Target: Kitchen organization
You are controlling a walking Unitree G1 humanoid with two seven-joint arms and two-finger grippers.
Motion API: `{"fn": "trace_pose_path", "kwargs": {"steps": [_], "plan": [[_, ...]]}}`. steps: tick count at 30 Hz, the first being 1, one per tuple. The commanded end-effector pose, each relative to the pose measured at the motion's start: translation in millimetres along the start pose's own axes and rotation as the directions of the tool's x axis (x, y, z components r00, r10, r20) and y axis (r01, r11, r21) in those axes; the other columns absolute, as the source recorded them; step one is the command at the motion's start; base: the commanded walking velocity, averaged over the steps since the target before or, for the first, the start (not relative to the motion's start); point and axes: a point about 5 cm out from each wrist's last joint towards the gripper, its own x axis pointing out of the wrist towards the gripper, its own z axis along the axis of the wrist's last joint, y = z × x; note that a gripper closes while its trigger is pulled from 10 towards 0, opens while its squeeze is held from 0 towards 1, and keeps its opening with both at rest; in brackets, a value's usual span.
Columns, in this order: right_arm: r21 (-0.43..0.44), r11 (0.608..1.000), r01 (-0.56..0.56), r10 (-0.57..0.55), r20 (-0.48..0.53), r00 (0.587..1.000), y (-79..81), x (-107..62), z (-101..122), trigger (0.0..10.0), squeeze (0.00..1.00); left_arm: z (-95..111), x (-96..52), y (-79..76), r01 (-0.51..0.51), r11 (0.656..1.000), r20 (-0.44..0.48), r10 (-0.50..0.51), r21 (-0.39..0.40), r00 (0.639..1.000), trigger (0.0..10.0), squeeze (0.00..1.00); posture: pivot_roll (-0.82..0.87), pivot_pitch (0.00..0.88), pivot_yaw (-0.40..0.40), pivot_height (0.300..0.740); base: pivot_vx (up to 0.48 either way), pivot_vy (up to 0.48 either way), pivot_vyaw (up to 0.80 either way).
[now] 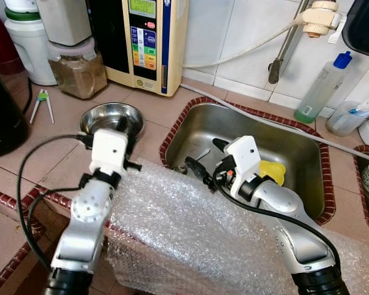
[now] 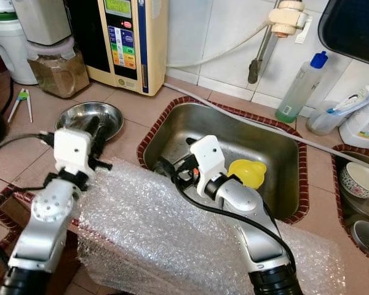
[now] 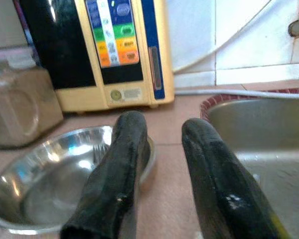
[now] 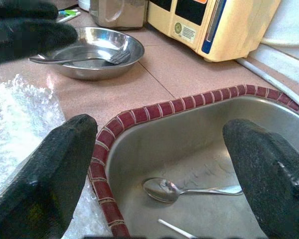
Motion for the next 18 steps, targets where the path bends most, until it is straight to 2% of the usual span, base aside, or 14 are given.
{"fn": "trace_pose_path", "kwargs": {"steps": [1, 4, 11, 18], "plan": [[-0.011, 1.0, 0.0, 0.0, -0.004, 1.0, -2.1, -0.4, 0, 10.0, 0.0, -2, 1.1, 0.9, -0.027, 0.999, -0.035, 0.026, -0.022, 0.999, 10.0, 1.0, 0.09, 0.088, -0.085, 0.74, 0.0, 0.0, 0.0], [-0.01, 1.0, -0.003, 0.003, -0.005, 1.0, -1.0, -0.6, -1, 10.0, 0.0, -4, 1.5, 2.3, -0.05, 0.998, -0.058, 0.048, -0.029, 0.997, 10.0, 1.0, 0.09, 0.088, -0.085, 0.74, 0.0, 0.0, 0.0], [-0.003, 1.0, -0.016, 0.016, -0.009, 1.0, 0.6, -0.7, -1, 10.0, 0.0, -19, -7.8, 7.9, -0.116, 0.993, -0.128, 0.113, -0.024, 0.985, 10.0, 1.0, 0.09, 0.089, -0.082, 0.74, 0.0, 0.0, 0.0], [0.0, 0.999, -0.032, 0.032, -0.015, 0.999, 2.9, -1.4, -3, 10.0, 0.0, -15, -9.1, 12.8, -0.167, 0.986, -0.117, 0.165, -0.013, 0.979, 10.0, 1.0, 0.1, 0.088, -0.084, 0.74, 0.0, 0.0, 0.0]]}}
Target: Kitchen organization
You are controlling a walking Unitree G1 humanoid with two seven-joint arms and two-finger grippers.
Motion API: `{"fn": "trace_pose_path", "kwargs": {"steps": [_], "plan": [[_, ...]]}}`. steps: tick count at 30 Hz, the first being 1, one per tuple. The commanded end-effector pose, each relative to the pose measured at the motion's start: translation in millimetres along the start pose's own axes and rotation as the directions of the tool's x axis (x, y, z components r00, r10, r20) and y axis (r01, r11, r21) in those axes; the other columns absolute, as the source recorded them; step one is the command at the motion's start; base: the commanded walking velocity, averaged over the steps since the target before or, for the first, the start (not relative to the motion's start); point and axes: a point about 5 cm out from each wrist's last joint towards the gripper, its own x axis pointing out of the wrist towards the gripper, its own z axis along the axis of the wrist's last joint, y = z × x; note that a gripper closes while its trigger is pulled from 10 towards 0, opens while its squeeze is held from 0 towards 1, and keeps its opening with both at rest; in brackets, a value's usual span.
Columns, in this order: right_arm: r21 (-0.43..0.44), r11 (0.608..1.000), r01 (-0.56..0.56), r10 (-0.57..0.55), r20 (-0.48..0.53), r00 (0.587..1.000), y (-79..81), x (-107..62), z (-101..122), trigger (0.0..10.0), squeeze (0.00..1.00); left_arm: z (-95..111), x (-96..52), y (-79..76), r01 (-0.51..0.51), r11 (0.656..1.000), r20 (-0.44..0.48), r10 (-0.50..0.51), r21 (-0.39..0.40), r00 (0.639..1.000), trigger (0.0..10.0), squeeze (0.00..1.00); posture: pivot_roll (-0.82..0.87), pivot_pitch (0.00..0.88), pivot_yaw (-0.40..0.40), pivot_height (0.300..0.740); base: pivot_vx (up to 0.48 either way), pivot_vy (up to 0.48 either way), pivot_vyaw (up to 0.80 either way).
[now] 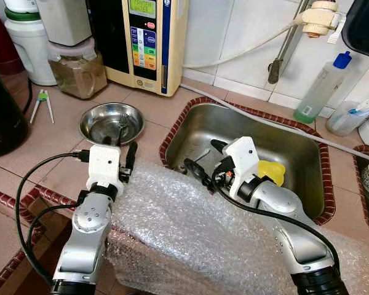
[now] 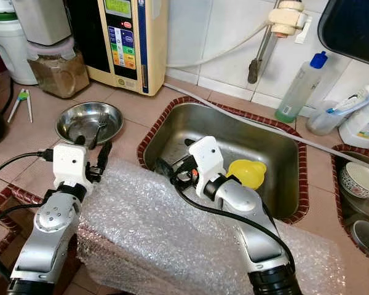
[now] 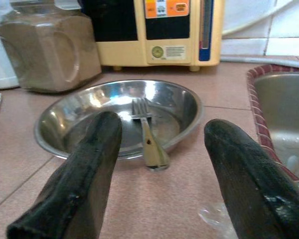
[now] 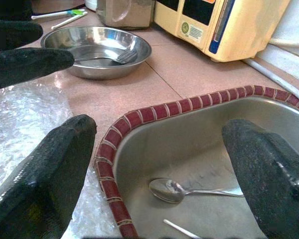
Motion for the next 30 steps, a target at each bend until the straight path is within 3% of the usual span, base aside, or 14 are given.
{"fn": "trace_pose_path", "kwargs": {"steps": [1, 6, 12, 13, 14, 15, 16, 24, 30], "plan": [[0.0, 1.0, -0.008, 0.008, -0.01, 1.0, 0.3, -1.7, -2, 10.0, 0.0, 1, 0.1, 0.3, -0.013, 1.0, -0.01, 0.013, 0.0, 1.0, 10.0, 1.0, 0.1, 0.088, -0.084, 0.74, 0.0, 0.0, 0.0], [0.015, 0.996, -0.093, 0.093, 0.013, 0.996, 9.9, -2.3, 2, 10.0, 0.0, -10, -2.1, 3.8, -0.048, 0.999, -0.085, 0.046, -0.023, 0.995, 10.0, 1.0, 0.09, 0.086, -0.081, 0.74, 0.0, 0.0, 0.0], [0.028, 0.985, -0.17, 0.169, 0.023, 0.985, 21.8, -5.3, 2, 10.0, 0.0, -17, 1.0, 1.4, -0.036, 0.999, -0.113, 0.034, -0.014, 0.993, 10.0, 1.0, 0.09, 0.086, -0.08, 0.74, 0.0, 0.0, 0.0], [0.026, 0.985, -0.172, 0.171, 0.022, 0.985, 22.3, -5.2, 2, 10.0, 0.0, -18, 1.8, 0.9, -0.035, 0.999, -0.118, 0.033, -0.013, 0.993, 10.0, 0.89, 0.09, 0.086, -0.08, 0.74, 0.0, 0.0, 0.0], [0.024, 0.985, -0.173, 0.173, 0.021, 0.985, 22.6, -5.1, 1, 10.0, 0.0, -19, 2.7, 0.4, -0.033, 0.999, -0.121, 0.031, -0.013, 0.992, 10.0, 0.47, 0.09, 0.086, -0.08, 0.74, 0.0, 0.0, 0.0], [0.024, 0.985, -0.173, 0.173, 0.021, 0.985, 22.6, -5.1, 1, 10.0, 0.0, -19, 2.7, 0.4, -0.033, 0.999, -0.121, 0.031, -0.013, 0.992, 10.0, 0.47, 0.09, 0.086, -0.08, 0.74, 0.0, 0.0, 0.0], [0.024, 0.984, -0.177, 0.177, 0.023, 0.984, 22.9, -5.1, 2, 10.0, 0.0, -20, 4.8, -1.2, -0.025, 1.0, -0.124, 0.022, -0.017, 0.992, 10.0, 0.0, 0.09, 0.086, -0.08, 0.74, 0.0, 0.0, 0.0], [0.081, 0.945, -0.317, 0.311, 0.082, 0.947, 36.4, -12.2, 11, 10.0, 0.0, -20, 16.4, -7.9, 0.012, 0.999, -0.126, -0.015, -0.03, 0.992, 10.0, 0.0, 0.08, 0.077, -0.077, 0.74, 0.0, 0.0, 0.0], [0.083, 0.947, -0.311, 0.303, 0.093, 0.948, 36.6, -12.4, 12, 10.0, 0.0, -19, 20.1, -9.0, 0.023, 1.0, -0.116, -0.026, -0.02, 0.993, 10.0, 0.0, 0.09, 0.077, -0.076, 0.74, 0.0, 0.0, 0.0]]}}
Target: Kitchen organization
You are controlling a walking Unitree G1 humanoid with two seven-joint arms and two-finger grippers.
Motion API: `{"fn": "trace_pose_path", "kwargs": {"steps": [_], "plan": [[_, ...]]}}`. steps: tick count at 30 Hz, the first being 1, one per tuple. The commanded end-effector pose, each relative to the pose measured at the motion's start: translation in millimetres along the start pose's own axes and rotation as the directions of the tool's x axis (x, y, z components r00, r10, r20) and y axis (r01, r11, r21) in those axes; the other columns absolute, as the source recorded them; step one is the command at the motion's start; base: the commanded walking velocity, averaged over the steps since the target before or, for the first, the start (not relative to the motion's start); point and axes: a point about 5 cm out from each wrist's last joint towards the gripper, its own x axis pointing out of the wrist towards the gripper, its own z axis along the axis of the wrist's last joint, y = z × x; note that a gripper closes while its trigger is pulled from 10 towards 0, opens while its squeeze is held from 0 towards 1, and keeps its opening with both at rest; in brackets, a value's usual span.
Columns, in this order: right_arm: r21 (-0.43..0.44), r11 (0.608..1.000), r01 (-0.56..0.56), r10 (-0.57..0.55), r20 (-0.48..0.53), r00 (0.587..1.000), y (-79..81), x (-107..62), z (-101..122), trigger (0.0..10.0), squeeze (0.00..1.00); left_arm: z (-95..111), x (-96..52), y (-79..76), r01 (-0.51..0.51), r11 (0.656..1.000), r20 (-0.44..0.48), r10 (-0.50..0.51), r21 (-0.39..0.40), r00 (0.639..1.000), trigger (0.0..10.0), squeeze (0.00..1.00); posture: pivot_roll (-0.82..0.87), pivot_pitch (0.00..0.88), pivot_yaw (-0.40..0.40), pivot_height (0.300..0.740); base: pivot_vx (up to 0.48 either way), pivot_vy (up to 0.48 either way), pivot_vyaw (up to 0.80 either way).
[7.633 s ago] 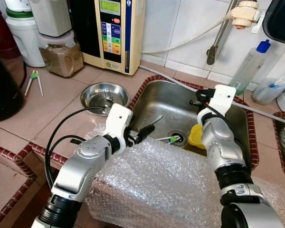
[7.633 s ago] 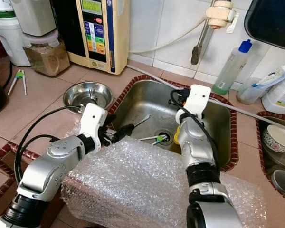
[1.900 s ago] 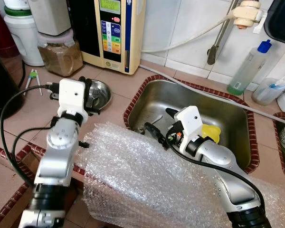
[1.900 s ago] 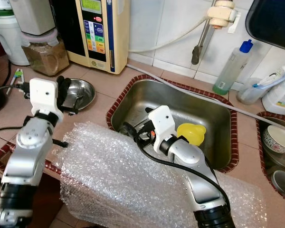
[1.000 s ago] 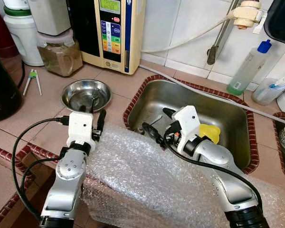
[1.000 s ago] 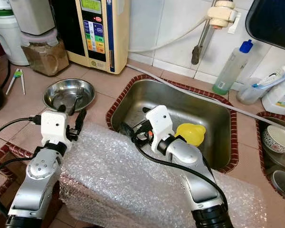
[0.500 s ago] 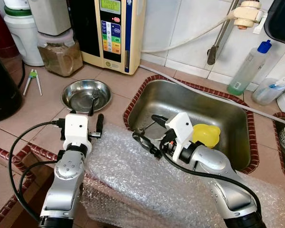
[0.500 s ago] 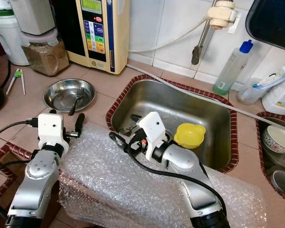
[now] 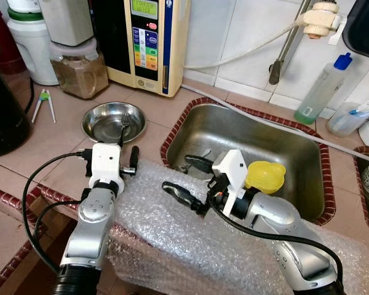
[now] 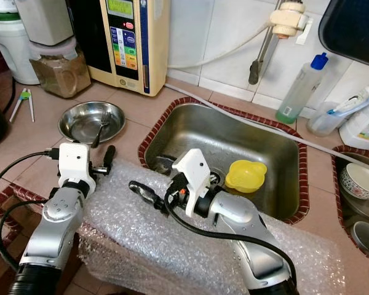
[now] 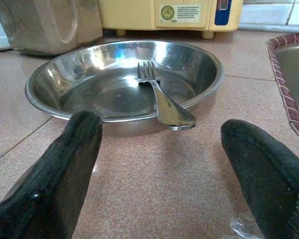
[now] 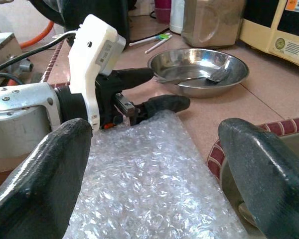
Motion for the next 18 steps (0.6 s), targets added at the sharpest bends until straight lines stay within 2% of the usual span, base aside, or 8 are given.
{"fn": "trace_pose_path", "kwargs": {"steps": [1, 2, 4, 5, 6, 7, 15, 18], "plan": [[-0.021, 1.0, 0.017, -0.016, 0.022, 1.0, -1.1, -1.8, 6, 10.0, 0.0, 1, 3.2, -6.5, 0.027, 1.0, 0.005, -0.027, 0.005, 1.0, 10.0, 0.0, 0.09, 0.077, -0.076, 0.74, 0.0, 0.0, 0.0], [-0.023, 0.999, 0.026, -0.025, 0.025, 0.999, -2.4, -1.6, 7, 10.0, 0.0, 1, 3.7, -6.6, 0.03, 0.999, 0.01, -0.03, 0.011, 0.999, 6.4, 0.0, 0.09, 0.077, -0.076, 0.74, 0.0, 0.0, 0.0], [-0.026, 0.999, 0.044, -0.043, 0.028, 0.999, -5.2, -1.3, 8, 10.0, 0.0, 3, 4.6, -6.6, 0.031, 0.999, 0.025, -0.032, 0.025, 0.999, 3.6, 0.0, 0.09, 0.08, -0.078, 0.74, 0.0, 0.0, 0.0], [-0.026, 0.999, 0.048, -0.047, 0.028, 0.999, -5.8, -1.3, 8, 10.0, 0.0, 3, 4.9, -6.6, 0.032, 0.999, 0.029, -0.032, 0.028, 0.999, 3.6, 0.0, 0.09, 0.081, -0.078, 0.74, 0.0, 0.0, 0.0], [-0.024, 0.999, 0.048, -0.047, 0.026, 0.999, -5.7, -1.3, 8, 10.0, 0.0, 2, 5.1, -6.8, 0.031, 0.998, 0.033, -0.032, 0.047, 0.999, 2.7, 0.0, 0.09, 0.081, -0.078, 0.74, 0.0, 0.0, 0.0], [-0.024, 0.999, 0.047, -0.047, 0.025, 0.999, -5.5, -1.2, 8, 10.0, 0.0, 3, 4.9, -7.2, 0.033, 0.997, 0.041, -0.036, 0.065, 0.999, 10.0, 0.0, 0.09, 0.082, -0.078, 0.74, 0.0, 0.0, 0.0], [-0.027, 0.998, 0.053, -0.052, 0.018, 0.998, -5.2, -1.1, 6, 10.0, 0.0, 14, 4.3, -15.7, 0.081, 0.984, 0.117, -0.1, 0.159, 0.988, 10.0, 0.0, 0.09, 0.086, -0.075, 0.74, 0.0, 0.0, 0.0], [-0.029, 0.998, 0.055, -0.055, 0.017, 0.998, -5.4, -1.1, 6, 10.0, 0.0, 14, 5.1, -16.3, 0.083, 0.985, 0.117, -0.101, 0.154, 0.988, 10.0, 0.0, 0.09, 0.086, -0.074, 0.74, 0.0, 0.0, 0.0]]}}
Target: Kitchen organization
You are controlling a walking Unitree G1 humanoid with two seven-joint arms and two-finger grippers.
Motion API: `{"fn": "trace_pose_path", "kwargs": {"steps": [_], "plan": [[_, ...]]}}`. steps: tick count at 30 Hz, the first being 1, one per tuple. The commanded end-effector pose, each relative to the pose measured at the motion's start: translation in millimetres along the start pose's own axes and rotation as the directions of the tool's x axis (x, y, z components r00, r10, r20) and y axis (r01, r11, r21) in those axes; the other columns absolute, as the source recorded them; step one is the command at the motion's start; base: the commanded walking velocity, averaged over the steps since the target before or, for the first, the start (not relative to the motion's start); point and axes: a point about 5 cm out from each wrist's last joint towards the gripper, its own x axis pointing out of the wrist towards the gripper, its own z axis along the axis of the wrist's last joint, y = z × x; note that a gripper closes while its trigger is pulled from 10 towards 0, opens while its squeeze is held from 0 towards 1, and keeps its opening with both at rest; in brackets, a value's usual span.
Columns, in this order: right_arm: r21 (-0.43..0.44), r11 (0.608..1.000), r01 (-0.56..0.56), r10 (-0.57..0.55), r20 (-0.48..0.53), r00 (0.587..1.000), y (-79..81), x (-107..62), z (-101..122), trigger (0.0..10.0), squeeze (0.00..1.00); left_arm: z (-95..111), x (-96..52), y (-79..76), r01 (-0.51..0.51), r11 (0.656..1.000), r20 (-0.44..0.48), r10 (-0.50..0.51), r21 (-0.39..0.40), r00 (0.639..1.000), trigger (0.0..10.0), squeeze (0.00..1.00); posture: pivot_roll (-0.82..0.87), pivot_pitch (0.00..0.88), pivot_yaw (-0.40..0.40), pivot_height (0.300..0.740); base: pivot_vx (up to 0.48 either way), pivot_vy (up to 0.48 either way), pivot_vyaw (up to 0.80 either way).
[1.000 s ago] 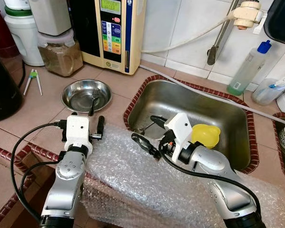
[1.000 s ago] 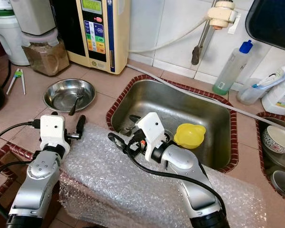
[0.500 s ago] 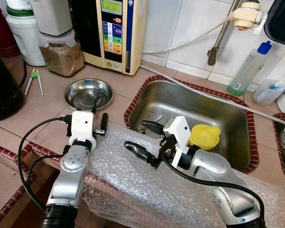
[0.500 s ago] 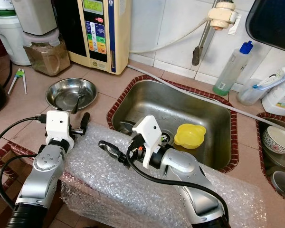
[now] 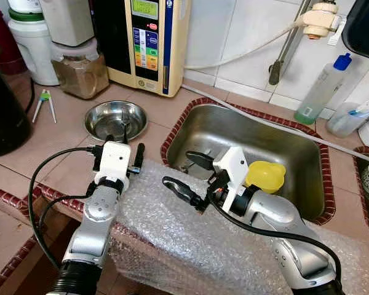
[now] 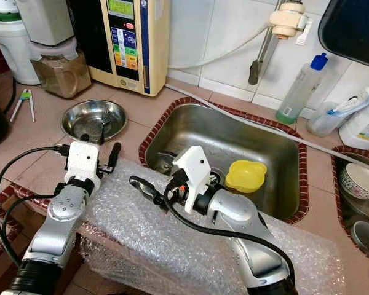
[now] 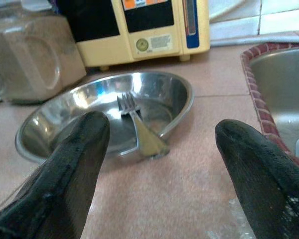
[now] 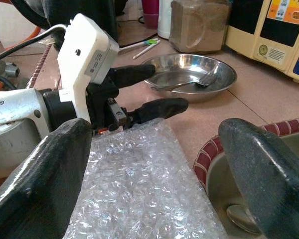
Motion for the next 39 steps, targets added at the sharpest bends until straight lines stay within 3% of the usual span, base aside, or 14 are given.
{"fn": "trace_pose_path", "kwargs": {"steps": [1, 6, 7, 8, 9, 21, 39], "plan": [[-0.018, 1.0, 0.007, -0.007, 0.001, 1.0, -1.9, -2.1, 2, 10.0, 0.0, 5, 2.0, -6.3, 0.028, 1.0, 0.022, -0.028, 0.0, 0.999, 10.0, 0.0, 0.09, 0.087, -0.073, 0.74, 0.0, 0.0, 0.0], [-0.019, 1.0, 0.009, -0.009, 0.002, 1.0, -2.0, -1.4, 2, 10.0, 0.0, -2, 3.8, -5.2, 0.032, 0.999, 0.007, -0.032, 0.006, 0.999, 10.0, 0.0, 0.08, 0.086, -0.075, 0.74, 0.0, 0.0, 0.0], [-0.019, 1.0, 0.006, -0.006, 0.003, 1.0, -1.6, -1.2, 2, 10.0, 0.0, -5, 5.2, -4.7, 0.036, 0.999, 0.0, -0.036, 0.011, 0.999, 4.4, 0.0, 0.08, 0.085, -0.074, 0.74, 0.0, 0.0, 0.0], [-0.019, 1.0, 0.006, -0.006, 0.003, 1.0, -1.6, -1.2, 2, 10.0, 0.0, -5, 5.2, -4.7, 0.036, 0.999, 0.0, -0.036, 0.011, 0.999, 4.4, 0.0, 0.08, 0.085, -0.074, 0.74, 0.0, 0.0, 0.0], [-0.017, 1.0, 0.002, -0.002, 0.003, 1.0, -1.1, -1.2, 3, 10.0, 0.0, -8, 6.4, -4.5, 0.038, 0.999, -0.009, -0.038, 0.011, 0.999, 0.0, 0.0, 0.08, 0.084, -0.074, 0.74, 0.0, 0.0, 0.0], [-0.007, 1.0, -0.013, 0.013, 0.007, 1.0, 0.8, -2.4, 4, 10.0, 0.0, -7, 8.7, -6.0, 0.041, 0.999, 0.01, -0.041, 0.005, 0.999, 0.0, 0.0, 0.08, 0.089, -0.076, 0.74, 0.0, 0.0, 0.0], [-0.012, 1.0, 0.0, 0.0, 0.003, 1.0, -0.5, -2.0, 2, 10.0, 0.0, -1, 10.2, 5.9, -0.024, 0.999, 0.06, 0.021, 0.048, 0.998, 0.0, 0.0, 0.08, 0.089, -0.077, 0.74, 0.0, 0.0, 0.0]]}}
